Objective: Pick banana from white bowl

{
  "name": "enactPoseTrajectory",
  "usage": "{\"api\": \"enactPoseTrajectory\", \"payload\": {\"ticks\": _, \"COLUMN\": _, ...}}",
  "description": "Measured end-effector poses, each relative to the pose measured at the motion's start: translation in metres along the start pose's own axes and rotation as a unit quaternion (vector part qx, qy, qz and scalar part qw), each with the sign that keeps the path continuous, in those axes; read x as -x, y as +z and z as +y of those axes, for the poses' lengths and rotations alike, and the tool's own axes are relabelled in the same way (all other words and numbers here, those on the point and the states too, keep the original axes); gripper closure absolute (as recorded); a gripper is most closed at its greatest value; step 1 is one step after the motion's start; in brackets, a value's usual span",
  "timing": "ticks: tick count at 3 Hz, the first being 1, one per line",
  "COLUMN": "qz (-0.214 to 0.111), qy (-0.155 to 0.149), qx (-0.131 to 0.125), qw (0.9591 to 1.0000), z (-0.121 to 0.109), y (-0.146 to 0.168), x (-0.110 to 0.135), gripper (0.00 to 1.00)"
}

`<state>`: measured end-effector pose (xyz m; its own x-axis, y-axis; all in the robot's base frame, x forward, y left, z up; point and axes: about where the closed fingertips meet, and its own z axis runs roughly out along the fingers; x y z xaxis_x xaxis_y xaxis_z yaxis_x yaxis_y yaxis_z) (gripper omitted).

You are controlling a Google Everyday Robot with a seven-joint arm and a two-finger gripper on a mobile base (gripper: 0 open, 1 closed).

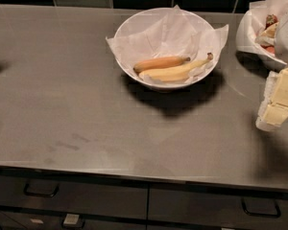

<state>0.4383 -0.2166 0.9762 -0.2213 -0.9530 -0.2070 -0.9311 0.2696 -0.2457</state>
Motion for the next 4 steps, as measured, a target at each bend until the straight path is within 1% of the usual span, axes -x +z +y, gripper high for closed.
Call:
{"api": "enactPoseTrajectory", "payload": {"ticks": 1, "qz": -0.005, "qy": -0.001, "qx": -0.004, "qw": 1.0000, "z": -0.004, "y": -0.001, "x": 0.002, "gripper": 0.00}}
{"api": "enactPoseTrajectory", "payload": {"ticks": 2, "qz": -0.043, "qy": -0.008, "qx": 0.001, "qw": 0.9991, "z": -0.025, "y": 0.005, "x": 0.017, "gripper": 0.00}}
{"api": "enactPoseTrajectory", "payload": {"ticks": 3, "qz": -0.048, "qy": -0.007, "qx": 0.000, "qw": 0.9988, "z": -0.028, "y": 0.005, "x": 0.019, "gripper": 0.00}}
{"api": "enactPoseTrajectory", "payload": {"ticks": 4, "qz": -0.070, "qy": 0.004, "qx": -0.005, "qw": 0.9975, "z": -0.031, "y": 0.008, "x": 0.020, "gripper": 0.00}}
